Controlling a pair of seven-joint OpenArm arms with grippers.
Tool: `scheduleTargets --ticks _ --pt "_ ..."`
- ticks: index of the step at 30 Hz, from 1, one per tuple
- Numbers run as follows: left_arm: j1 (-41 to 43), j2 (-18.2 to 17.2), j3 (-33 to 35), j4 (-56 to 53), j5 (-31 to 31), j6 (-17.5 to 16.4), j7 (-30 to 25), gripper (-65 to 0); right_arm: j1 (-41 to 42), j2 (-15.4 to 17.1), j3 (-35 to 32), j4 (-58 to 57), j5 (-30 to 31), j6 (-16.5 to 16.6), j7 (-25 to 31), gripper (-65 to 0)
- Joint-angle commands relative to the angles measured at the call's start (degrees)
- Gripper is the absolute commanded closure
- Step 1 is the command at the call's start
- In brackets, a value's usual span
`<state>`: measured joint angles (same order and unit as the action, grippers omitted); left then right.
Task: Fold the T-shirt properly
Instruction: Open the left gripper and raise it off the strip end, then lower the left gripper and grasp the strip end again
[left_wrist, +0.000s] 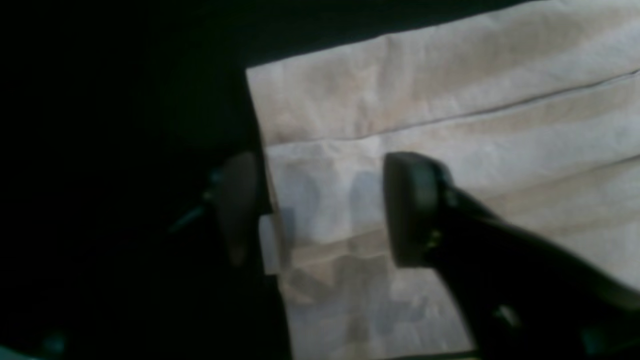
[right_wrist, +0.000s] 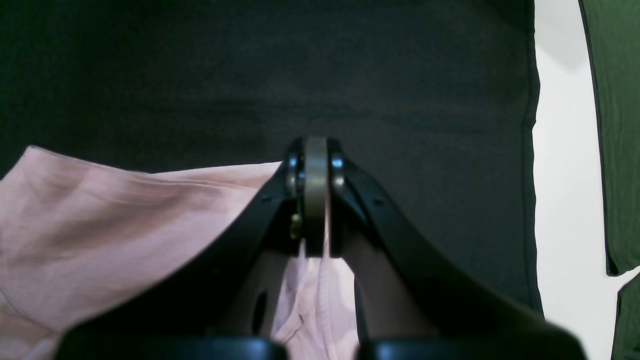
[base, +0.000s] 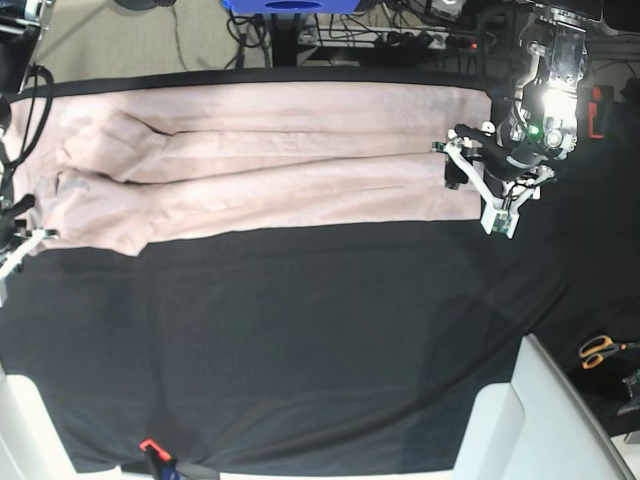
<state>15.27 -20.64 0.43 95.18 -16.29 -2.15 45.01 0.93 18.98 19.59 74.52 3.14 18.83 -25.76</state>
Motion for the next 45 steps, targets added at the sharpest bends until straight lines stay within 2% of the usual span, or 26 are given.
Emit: scheduleTargets --ticks 1,2,5,7,8,10,12,16,17,18,23,26,33,37,41,42,45 --pt "-0.19 -0.59 -0.47 2.27 -0.01 0.00 -0.66 -46.6 0.87 1.11 0.23 0.78 0.16 -0.32 0.92 0.0" --pt "0.51 -0.59 -0.65 3.59 -0.10 0.00 -0.66 -48.9 0.79 1.11 0.14 0.78 0.16 -0.32 0.92 0.0" --pt "1.30 0.29 -3.81 7.29 -2.04 -0.09 -0.66 -49.5 0.70 1.02 0.14 0.78 0.16 -0.32 0.92 0.0" --pt "1.83 1.17 -9.44 7.37 -8.72 -0.88 -0.57 -50.4 0.61 1.02 0.41 0.78 0.16 -0.32 0.92 0.0" --pt "3.06 1.17 -13.04 6.67 -14.08 -2.99 -0.57 -50.5 -0.01 1.02 0.49 0.78 0.16 -0.32 0.92 0.0" --pt "5.00 1.00 -18.76 3.68 -25.77 -10.73 -0.66 -50.7 -0.71 1.02 0.49 0.78 0.16 -0.32 0.92 0.0" --pt "6.40 -0.15 -22.71 -0.54 -33.51 -19.52 -1.01 -50.8 -1.32 1.02 0.49 0.78 0.16 -0.32 0.92 0.0" --pt "6.40 -0.15 -26.32 -7.84 -35.09 -33.76 -1.01 -50.8 -1.76 1.02 0.14 0.78 0.16 -0.32 0.92 0.0" --pt "6.05 -0.06 -26.58 -9.51 -35.09 -36.75 -1.01 -50.8 -1.85 1.02 0.14 0.78 0.16 -0.32 0.92 0.0" --pt "5.35 -0.06 -26.67 -11.00 -35.00 -37.85 -1.01 -50.8 -2.03 1.02 0.14 0.78 0.16 -0.32 0.92 0.0" --pt "1.83 -0.15 -26.49 -19.26 -34.83 -37.85 -1.10 -50.7 -2.03 1.02 0.05 0.78 0.16 -0.24 0.92 0.0" --pt "-0.01 0.20 -26.23 -22.25 -31.22 -37.85 -1.10 -50.7 -2.03 1.02 0.05 0.78 0.16 -0.15 0.92 0.0" --pt "-3.27 5.74 -26.23 -24.89 -19.18 -37.85 -1.10 -50.5 -2.12 1.02 0.14 0.78 0.16 -0.06 0.92 0.0" --pt "-3.35 8.12 -26.23 -24.89 -16.98 -37.85 -1.10 -49.5 -2.12 1.02 0.14 0.78 0.16 -0.06 0.92 0.0" --pt "-3.35 8.29 -26.23 -24.89 -17.07 -37.85 -1.01 -48.5 -2.12 1.02 0.14 0.78 0.16 -0.06 0.92 0.0" --pt "-3.35 8.29 -26.14 -24.89 -17.07 -37.85 -1.01 -45.9 -2.12 1.02 0.14 0.78 0.16 -0.06 0.92 0.0" --pt "-3.62 8.38 -26.14 -26.56 -17.07 -37.85 -1.10 -28.8 -2.12 1.02 0.14 0.78 0.16 -0.06 0.92 0.0"
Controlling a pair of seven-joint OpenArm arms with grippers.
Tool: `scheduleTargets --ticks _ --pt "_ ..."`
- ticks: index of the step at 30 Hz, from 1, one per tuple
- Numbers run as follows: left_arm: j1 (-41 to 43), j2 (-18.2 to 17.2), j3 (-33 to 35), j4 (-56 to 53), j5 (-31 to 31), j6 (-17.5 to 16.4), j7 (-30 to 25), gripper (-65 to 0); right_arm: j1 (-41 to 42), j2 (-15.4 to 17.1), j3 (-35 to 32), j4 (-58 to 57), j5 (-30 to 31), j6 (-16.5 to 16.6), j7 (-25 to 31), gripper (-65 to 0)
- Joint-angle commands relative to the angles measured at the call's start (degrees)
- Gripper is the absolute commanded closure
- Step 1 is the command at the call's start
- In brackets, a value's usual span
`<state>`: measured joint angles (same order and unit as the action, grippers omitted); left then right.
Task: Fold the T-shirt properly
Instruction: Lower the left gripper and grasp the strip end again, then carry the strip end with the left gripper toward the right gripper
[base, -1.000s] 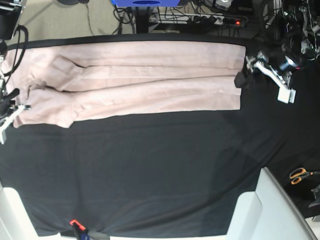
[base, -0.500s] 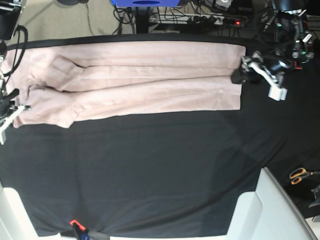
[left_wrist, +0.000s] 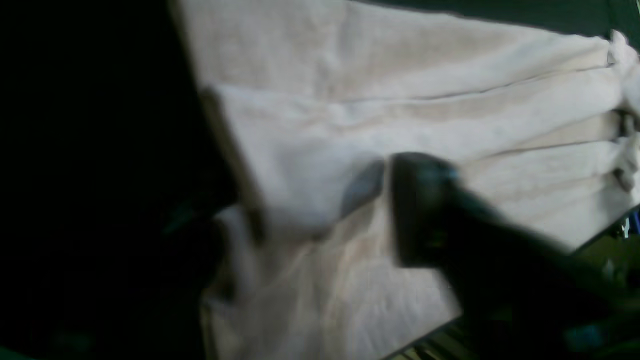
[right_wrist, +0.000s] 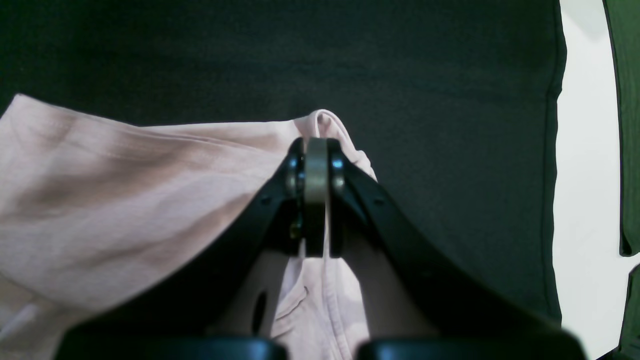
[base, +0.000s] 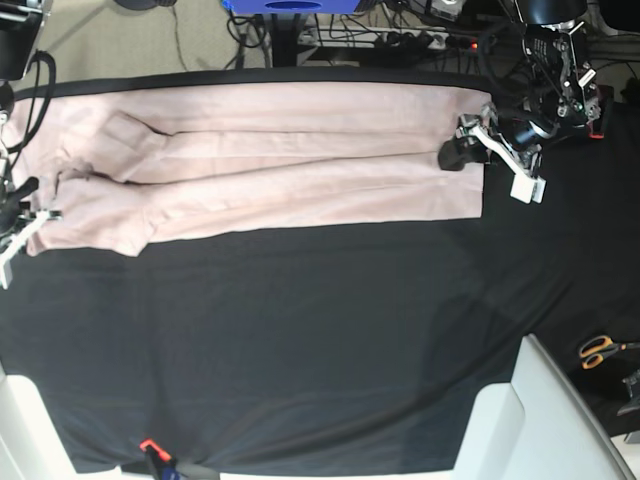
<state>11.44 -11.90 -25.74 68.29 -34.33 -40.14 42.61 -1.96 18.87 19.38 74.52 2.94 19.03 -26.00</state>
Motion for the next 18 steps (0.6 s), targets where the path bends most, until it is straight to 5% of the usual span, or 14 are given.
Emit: scheduleTargets --ticks 1,3,4,10,18 --pt "-0.58 -0.36 0.02 -0.91 0.96 0.14 1.30 -20.1 0.77 1.13 0.36 0.78 0.36 -0.17 1.16 0.0" --pt "-1.64 -0.36 0.02 -3.37 0.96 0.14 1.21 -2.3 0.24 1.13 0.36 0.78 0.36 -0.17 1.25 0.0" --pt "-1.64 -0.36 0.02 -3.54 0.96 0.14 1.21 0.0 -0.02 1.13 0.36 0.78 0.36 -0.17 1.34 0.0" --pt "-0.94 -0.01 0.29 7.36 1.05 0.14 1.21 0.0 -0.46 1.04 0.80 0.78 0.36 -0.17 1.34 0.0" --pt "3.99 0.16 16.81 24.68 3.60 17.59 1.30 0.0 -0.29 0.07 0.89 0.86 0.44 -0.26 1.34 0.0"
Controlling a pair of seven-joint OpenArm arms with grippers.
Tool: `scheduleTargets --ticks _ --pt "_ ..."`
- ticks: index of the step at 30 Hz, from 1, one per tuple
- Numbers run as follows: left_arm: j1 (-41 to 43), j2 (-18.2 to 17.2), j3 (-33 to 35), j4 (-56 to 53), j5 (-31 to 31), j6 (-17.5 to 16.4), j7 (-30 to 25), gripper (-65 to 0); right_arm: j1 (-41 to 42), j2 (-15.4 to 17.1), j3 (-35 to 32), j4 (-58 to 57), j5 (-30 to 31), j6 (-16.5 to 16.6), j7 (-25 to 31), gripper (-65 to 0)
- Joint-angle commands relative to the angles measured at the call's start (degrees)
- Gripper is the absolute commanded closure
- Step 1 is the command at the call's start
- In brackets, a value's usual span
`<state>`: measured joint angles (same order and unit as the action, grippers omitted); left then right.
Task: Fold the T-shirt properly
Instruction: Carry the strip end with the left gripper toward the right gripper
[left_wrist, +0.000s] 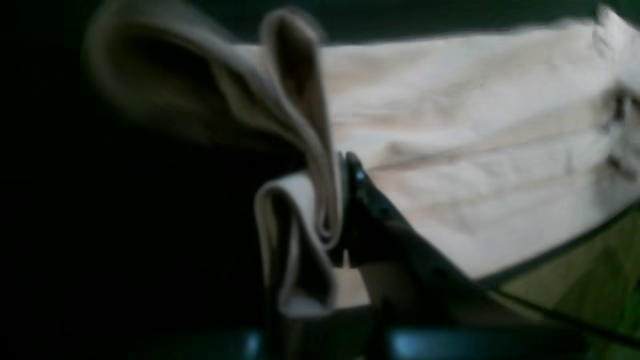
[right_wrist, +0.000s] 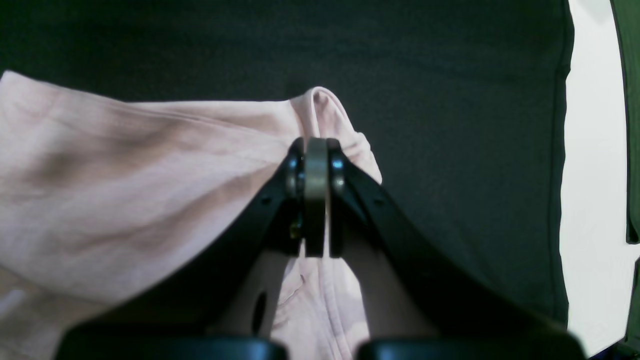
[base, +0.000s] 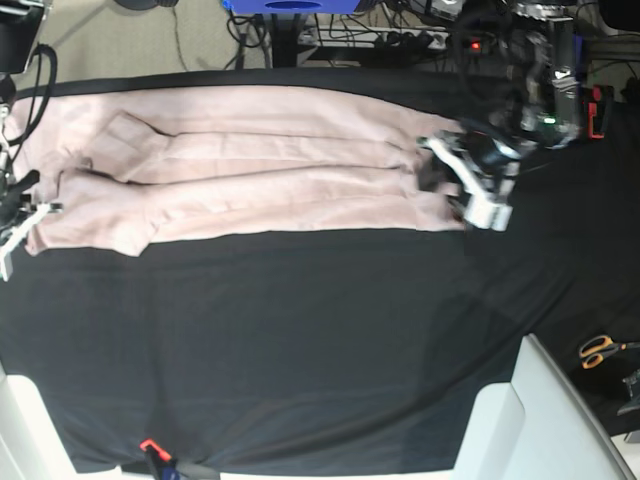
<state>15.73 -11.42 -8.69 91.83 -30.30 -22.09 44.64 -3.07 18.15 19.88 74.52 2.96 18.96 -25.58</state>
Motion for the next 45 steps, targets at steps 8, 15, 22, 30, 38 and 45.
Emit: scheduleTargets --ticks 8,15,22,30,38,45 --pt "-2.06 3.99 19.28 3.60 10.39 10.88 -0.64 0.0 0.83 0.62 0.38 0.86 0.42 -0.19 0.92 0.0" --pt "-5.57 7.95 26.31 2.01 10.48 11.05 -0.64 0.0 0.74 0.62 0.38 0.86 0.42 -0.19 0.84 0.0" --pt "-11.46 11.64 31.24 -6.16 10.48 11.05 -0.64 0.0 0.65 0.62 0.38 0.86 0.42 -0.19 0.84 0.0" --pt "-14.98 15.16 31.77 -11.70 10.48 11.05 -0.73 0.0 0.65 0.62 0.38 0.86 0.42 -0.19 0.84 0.0" --pt "-15.95 16.21 31.77 -13.90 10.48 11.05 -0.73 0.0 0.83 0.62 0.38 0.78 0.42 -0.19 0.84 0.0" --pt "-15.68 16.12 33.00 -13.99 10.04 11.05 -0.73 0.0 1.00 0.62 0.38 0.78 0.42 -0.28 0.84 0.0"
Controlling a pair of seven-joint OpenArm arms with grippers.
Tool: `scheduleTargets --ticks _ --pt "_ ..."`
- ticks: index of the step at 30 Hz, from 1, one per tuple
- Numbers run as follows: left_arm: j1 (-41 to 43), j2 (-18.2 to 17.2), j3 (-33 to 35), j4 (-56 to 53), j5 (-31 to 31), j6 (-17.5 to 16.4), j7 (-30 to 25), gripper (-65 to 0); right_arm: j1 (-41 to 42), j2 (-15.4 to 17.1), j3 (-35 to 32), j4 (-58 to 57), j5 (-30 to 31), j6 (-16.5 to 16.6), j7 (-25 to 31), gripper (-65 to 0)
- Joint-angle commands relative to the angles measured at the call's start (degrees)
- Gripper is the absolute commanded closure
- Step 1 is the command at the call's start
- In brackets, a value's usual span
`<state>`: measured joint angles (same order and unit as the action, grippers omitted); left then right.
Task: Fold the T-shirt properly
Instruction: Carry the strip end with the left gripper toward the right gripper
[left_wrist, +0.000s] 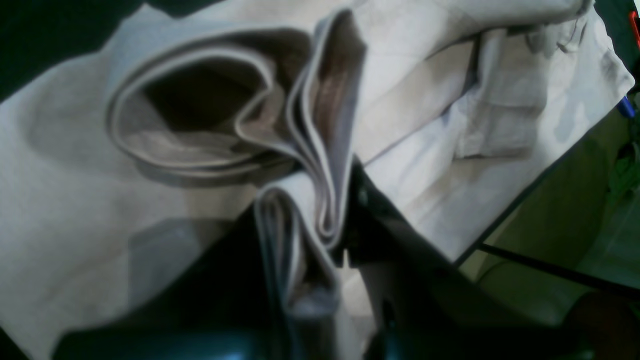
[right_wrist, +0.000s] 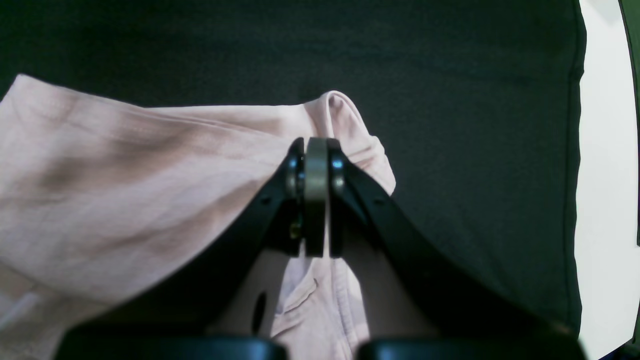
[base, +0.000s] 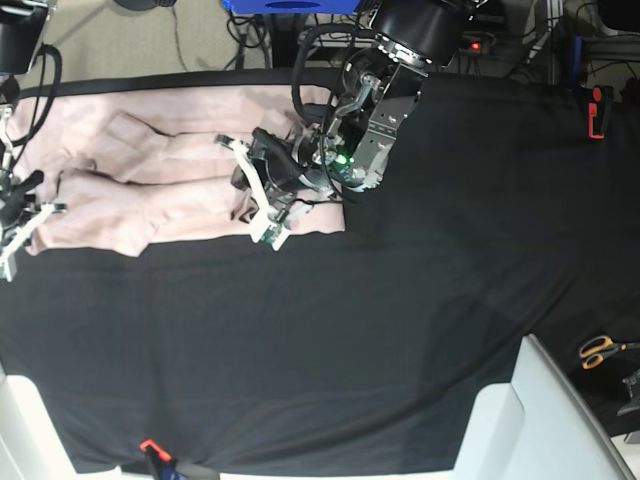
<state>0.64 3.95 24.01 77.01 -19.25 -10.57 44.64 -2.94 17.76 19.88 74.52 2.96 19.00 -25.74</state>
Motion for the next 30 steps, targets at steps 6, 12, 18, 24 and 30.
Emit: scheduleTargets --ticks 6,12,18,24,30 --pt "-1.57 0.85 3.29 -1.89 -1.11 -0.47 -0.73 0.0 0.96 1.01 0.38 0.78 0.42 -0.32 0.99 0.0" --pt "-2.18 0.93 3.20 -1.72 -1.11 -0.47 -0.73 -8.7 0.70 1.01 0.38 0.78 0.42 -0.32 0.99 0.0" --pt "-4.29 2.25 3.29 -2.42 -1.11 -0.47 -0.73 -26.7 0.70 1.01 0.38 0.78 0.42 -0.32 0.99 0.0" --pt "-7.99 4.80 3.29 -7.43 -1.19 -0.82 -0.91 -31.9 0.70 1.01 0.30 0.78 0.42 -0.24 0.99 0.0" --pt "-14.32 4.98 7.77 -13.85 -10.95 -0.82 -7.76 -32.3 0.61 1.01 0.30 0.78 0.42 -0.15 0.99 0.0"
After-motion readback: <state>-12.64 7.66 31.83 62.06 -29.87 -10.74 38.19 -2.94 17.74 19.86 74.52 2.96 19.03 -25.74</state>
